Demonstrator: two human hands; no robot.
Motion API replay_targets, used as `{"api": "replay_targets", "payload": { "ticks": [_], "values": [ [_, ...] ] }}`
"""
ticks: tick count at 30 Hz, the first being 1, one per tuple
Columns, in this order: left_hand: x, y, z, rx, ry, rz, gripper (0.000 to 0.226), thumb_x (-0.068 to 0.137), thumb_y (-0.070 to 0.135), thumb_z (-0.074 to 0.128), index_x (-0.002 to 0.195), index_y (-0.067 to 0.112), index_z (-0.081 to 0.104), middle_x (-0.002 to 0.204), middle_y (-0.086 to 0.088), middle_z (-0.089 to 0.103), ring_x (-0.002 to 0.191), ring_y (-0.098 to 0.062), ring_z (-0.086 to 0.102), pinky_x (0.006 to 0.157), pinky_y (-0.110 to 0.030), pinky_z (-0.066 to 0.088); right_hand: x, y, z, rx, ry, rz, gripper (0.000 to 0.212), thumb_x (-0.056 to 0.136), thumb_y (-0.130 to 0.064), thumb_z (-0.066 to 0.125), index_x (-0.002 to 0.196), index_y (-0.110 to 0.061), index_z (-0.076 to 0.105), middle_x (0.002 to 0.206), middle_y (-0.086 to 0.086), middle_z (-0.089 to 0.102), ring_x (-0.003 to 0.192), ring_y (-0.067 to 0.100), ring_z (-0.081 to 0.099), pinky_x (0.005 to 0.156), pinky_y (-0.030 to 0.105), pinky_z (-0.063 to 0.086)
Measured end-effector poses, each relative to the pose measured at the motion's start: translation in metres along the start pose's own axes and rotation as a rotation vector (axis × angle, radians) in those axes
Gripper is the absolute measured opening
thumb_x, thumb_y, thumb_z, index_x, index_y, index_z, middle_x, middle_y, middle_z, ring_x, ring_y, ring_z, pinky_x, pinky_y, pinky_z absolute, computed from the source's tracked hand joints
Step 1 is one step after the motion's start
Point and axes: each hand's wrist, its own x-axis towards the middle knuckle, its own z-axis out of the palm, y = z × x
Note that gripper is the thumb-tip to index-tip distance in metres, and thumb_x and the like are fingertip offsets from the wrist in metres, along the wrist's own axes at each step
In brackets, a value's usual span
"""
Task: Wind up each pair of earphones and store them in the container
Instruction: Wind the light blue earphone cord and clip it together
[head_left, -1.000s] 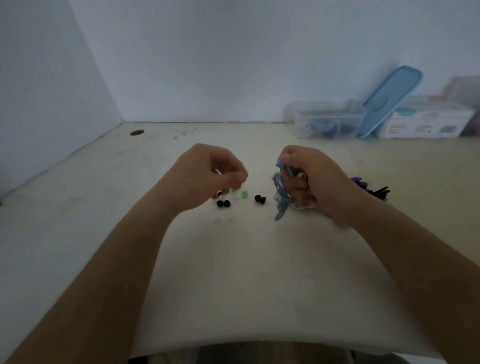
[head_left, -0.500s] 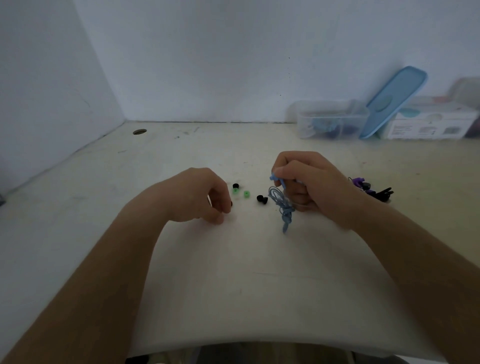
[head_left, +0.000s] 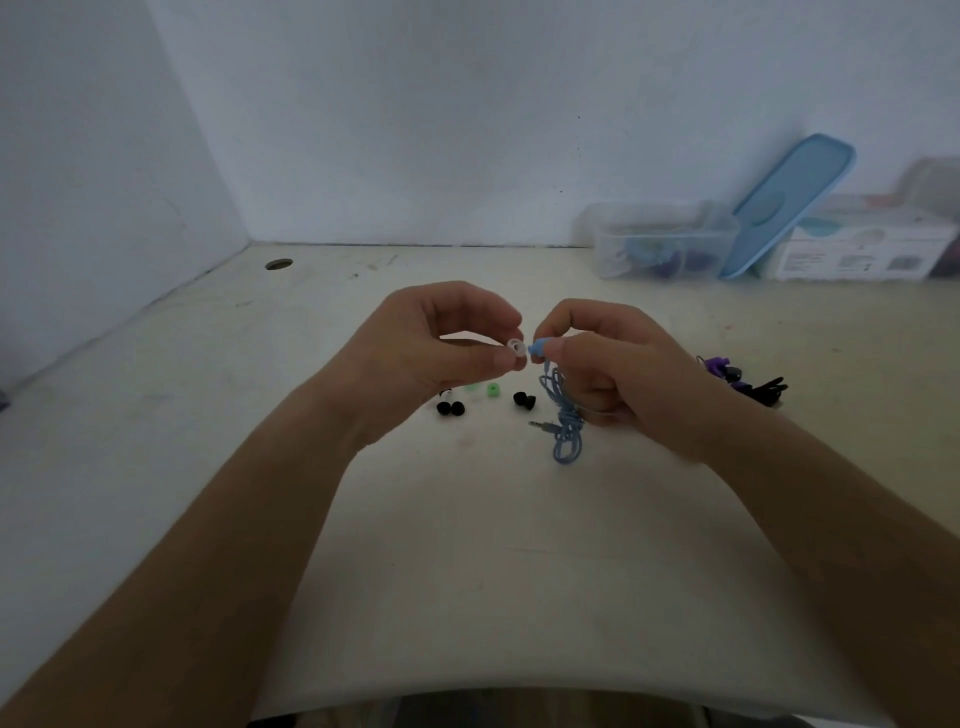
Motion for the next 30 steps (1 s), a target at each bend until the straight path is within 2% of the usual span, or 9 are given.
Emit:
{"api": "replay_targets", "payload": {
  "ticks": [3, 6, 9, 11, 13, 18, 25, 28, 30],
  "values": [
    [0.0002, 0.0003, 0.0019, -0.033, 0.011, 0.013, 0.028, 0.063, 0.013, 0.077, 0.09, 0.015, 0.07, 0.093, -0.007, 0.075, 0.091, -0.03, 0.074, 0.084, -0.039, 0.055, -0.0002, 0.0, -0.0004, -0.003, 0.02, -0.004, 0.012, 0.096, -0.01, 0.059, 0.083, -0.009, 0.058, 0.049, -0.006, 0.024, 0.044, 0.013, 0.016, 0.047, 0.024, 0.015],
    [-0.0004, 0.0005, 0.0015, -0.034, 0.035, 0.021, 0.027, 0.061, 0.015, 0.08, 0.087, 0.019, 0.072, 0.094, -0.008, 0.075, 0.092, -0.032, 0.073, 0.091, -0.047, 0.055, 0.0001, -0.0003, 0.0001, 0.024, 0.033, -0.014, 0.018, 0.096, -0.01, 0.058, 0.078, -0.011, 0.059, 0.048, -0.006, 0.023, 0.045, 0.013, 0.014, 0.048, 0.027, 0.013],
    [0.0003, -0.0002, 0.0018, -0.015, 0.049, 0.026, 0.026, 0.063, 0.011, 0.087, 0.082, 0.026, 0.075, 0.094, -0.008, 0.075, 0.093, -0.034, 0.073, 0.094, -0.051, 0.054, 0.0003, 0.0007, 0.0002, 0.001, 0.027, -0.05, 0.016, 0.092, -0.019, 0.065, 0.081, -0.007, 0.062, 0.051, -0.001, 0.025, 0.046, 0.014, 0.016, 0.047, 0.027, 0.014],
    [0.0011, -0.0004, 0.0018, -0.004, 0.052, 0.029, 0.023, 0.065, 0.011, 0.082, 0.082, 0.027, 0.076, 0.095, -0.008, 0.075, 0.093, -0.034, 0.072, 0.095, -0.051, 0.054, 0.0002, 0.0017, -0.0002, -0.023, 0.016, -0.075, 0.03, 0.086, -0.029, 0.071, 0.086, -0.001, 0.062, 0.054, 0.002, 0.028, 0.046, 0.014, 0.018, 0.046, 0.027, 0.016],
    [0.0012, -0.0003, 0.0022, 0.002, 0.045, 0.036, 0.026, 0.064, 0.011, 0.087, 0.084, 0.023, 0.075, 0.096, -0.009, 0.075, 0.092, -0.033, 0.073, 0.094, -0.05, 0.055, 0.0001, 0.0017, -0.0004, -0.059, 0.021, -0.089, 0.04, 0.082, -0.035, 0.069, 0.09, 0.003, 0.063, 0.052, -0.001, 0.033, 0.044, 0.012, 0.021, 0.045, 0.023, 0.021],
    [0.0007, -0.0008, 0.0036, 0.015, 0.044, 0.057, 0.029, 0.062, 0.016, 0.081, 0.09, 0.015, 0.072, 0.096, -0.01, 0.075, 0.091, -0.033, 0.073, 0.09, -0.044, 0.057, 0.0015, 0.0028, -0.0015, -0.081, 0.027, -0.106, 0.034, 0.087, -0.031, 0.059, 0.092, 0.002, 0.064, 0.051, 0.001, 0.029, 0.043, 0.012, 0.02, 0.043, 0.023, 0.021],
    [0.0016, -0.0014, 0.0028, -0.009, 0.022, 0.044, 0.027, 0.065, 0.012, 0.079, 0.091, 0.013, 0.071, 0.097, -0.012, 0.075, 0.093, -0.033, 0.073, 0.09, -0.044, 0.056, 0.0023, 0.0041, -0.0026, -0.127, 0.047, -0.104, 0.033, 0.084, -0.035, 0.062, 0.089, -0.003, 0.067, 0.051, 0.002, 0.03, 0.043, 0.014, 0.02, 0.044, 0.023, 0.022],
    [0.0018, -0.0018, 0.0016, -0.043, 0.014, 0.028, 0.019, 0.077, 0.002, 0.073, 0.093, 0.012, 0.07, 0.097, -0.013, 0.076, 0.092, -0.032, 0.073, 0.081, -0.035, 0.057, 0.002, 0.0036, -0.0035, -0.147, 0.059, -0.106, 0.03, 0.081, -0.041, 0.063, 0.085, -0.011, 0.069, 0.049, -0.004, 0.035, 0.043, 0.014, 0.022, 0.046, 0.025, 0.022],
    [0.0018, -0.0018, 0.0017, -0.07, 0.016, 0.02, 0.018, 0.077, 0.002, 0.072, 0.093, 0.01, 0.069, 0.097, -0.014, 0.076, 0.09, -0.031, 0.074, 0.077, -0.029, 0.057, 0.0021, 0.0038, -0.0038, -0.148, 0.058, -0.105, 0.029, 0.08, -0.041, 0.063, 0.084, -0.013, 0.069, 0.047, -0.008, 0.037, 0.042, 0.013, 0.022, 0.047, 0.025, 0.023]
  ]
}}
